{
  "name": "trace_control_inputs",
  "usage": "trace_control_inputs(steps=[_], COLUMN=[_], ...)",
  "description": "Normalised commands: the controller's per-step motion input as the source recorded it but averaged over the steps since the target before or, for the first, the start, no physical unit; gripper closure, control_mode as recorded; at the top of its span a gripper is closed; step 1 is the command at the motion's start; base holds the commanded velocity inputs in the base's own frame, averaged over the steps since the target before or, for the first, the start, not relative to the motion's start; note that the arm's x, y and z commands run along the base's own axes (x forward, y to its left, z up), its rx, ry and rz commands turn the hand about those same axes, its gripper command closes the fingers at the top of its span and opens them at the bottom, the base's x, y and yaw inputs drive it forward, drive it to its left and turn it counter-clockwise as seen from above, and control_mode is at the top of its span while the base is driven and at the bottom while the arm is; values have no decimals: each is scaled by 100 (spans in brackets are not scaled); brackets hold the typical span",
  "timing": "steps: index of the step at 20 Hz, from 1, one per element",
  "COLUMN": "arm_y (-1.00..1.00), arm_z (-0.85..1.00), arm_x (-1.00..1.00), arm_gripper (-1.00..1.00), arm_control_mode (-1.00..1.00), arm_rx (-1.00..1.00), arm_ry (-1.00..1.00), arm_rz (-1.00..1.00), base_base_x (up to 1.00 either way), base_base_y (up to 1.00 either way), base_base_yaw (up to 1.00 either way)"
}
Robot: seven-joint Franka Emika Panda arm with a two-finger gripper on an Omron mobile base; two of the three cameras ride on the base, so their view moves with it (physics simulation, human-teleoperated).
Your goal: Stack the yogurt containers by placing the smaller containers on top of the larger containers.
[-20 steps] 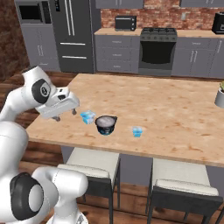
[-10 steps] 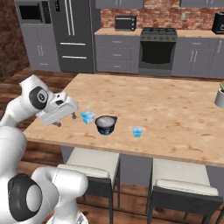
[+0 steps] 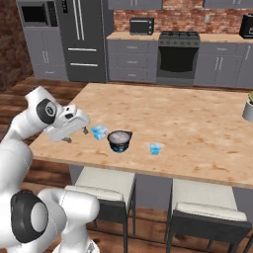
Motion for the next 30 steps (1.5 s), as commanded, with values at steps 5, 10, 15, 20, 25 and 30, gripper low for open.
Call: trace_control_inputs(steps=[5,10,15,20,25,30], arm_y=[12,18,12,0,0,0], arm_z=[-10,-9,-5,-6,-16,-23], arm_x=[26,26,25,20,10,12], arm_gripper=[-100,-100,-100,-100,-100,-100], arm_control_mode=[-100,-100,-100,-100,-100,-100], arm_rx=[0,-2,-1,-1,0,-1], arm_ry=[0,0,0,0,0,0], arm_rz=[0,0,0,0,0,0], base_base_x=[0,0,0,0,0,0], base_base_y=[0,0,0,0,0,0], base_base_yaw=[0,0,0,0,0,0])
